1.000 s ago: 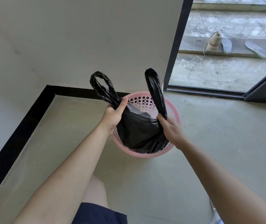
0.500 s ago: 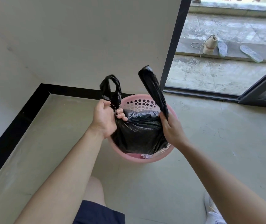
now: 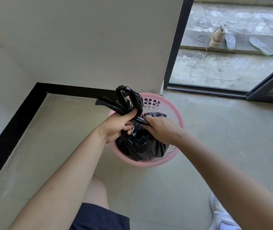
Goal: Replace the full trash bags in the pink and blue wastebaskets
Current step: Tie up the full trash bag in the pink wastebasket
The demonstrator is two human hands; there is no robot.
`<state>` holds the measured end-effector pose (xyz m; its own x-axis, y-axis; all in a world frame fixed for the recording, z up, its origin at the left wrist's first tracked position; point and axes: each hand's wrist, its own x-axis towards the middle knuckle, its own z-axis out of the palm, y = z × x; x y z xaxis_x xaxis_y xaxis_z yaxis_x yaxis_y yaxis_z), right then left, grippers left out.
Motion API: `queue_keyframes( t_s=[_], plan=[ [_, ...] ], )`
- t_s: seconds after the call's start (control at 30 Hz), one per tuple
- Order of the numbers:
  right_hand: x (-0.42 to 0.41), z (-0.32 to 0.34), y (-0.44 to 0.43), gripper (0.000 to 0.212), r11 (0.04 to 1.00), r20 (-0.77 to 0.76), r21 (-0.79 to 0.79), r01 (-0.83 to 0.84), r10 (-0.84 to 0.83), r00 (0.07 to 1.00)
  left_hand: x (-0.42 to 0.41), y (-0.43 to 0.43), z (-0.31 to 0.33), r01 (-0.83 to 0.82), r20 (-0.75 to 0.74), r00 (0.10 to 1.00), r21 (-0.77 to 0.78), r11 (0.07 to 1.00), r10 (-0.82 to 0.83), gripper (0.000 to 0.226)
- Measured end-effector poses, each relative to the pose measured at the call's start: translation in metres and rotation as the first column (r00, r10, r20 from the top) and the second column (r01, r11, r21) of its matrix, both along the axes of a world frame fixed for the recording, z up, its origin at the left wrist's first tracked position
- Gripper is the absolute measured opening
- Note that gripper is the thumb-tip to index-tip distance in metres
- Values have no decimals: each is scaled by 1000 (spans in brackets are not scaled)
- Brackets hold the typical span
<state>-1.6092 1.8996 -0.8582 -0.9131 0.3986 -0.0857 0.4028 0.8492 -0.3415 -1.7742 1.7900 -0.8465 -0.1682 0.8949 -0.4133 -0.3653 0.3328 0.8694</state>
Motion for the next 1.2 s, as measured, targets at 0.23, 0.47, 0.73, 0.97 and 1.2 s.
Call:
queue_keyframes(
  t_s=[0.23, 0.47, 0.73, 0.97, 1.2],
  plan=[
    [27, 13, 17, 77, 695, 66, -652, 302, -346, 936, 5, 1, -1, 86, 8, 996, -1, 996, -86, 39],
    [13, 48, 27, 78, 524, -225, -829, 195, -632, 741, 12, 3, 4, 131, -71, 989, -28, 991, -132, 46],
    [-1, 55, 25, 10, 332, -215, -930, 160, -841, 497, 22, 9, 4, 158, -118, 980, -21, 987, -159, 40],
    [12, 46, 23, 20, -338, 259, -867, -365, -934, 248, 22, 7, -4, 194, 51, 980, -66, 979, -191, 34],
    [2, 66, 9, 17, -339, 252, -704, -624, -941, 228, 14, 0, -12, 78, 366, 926, 42, 996, -88, 38]
  ],
)
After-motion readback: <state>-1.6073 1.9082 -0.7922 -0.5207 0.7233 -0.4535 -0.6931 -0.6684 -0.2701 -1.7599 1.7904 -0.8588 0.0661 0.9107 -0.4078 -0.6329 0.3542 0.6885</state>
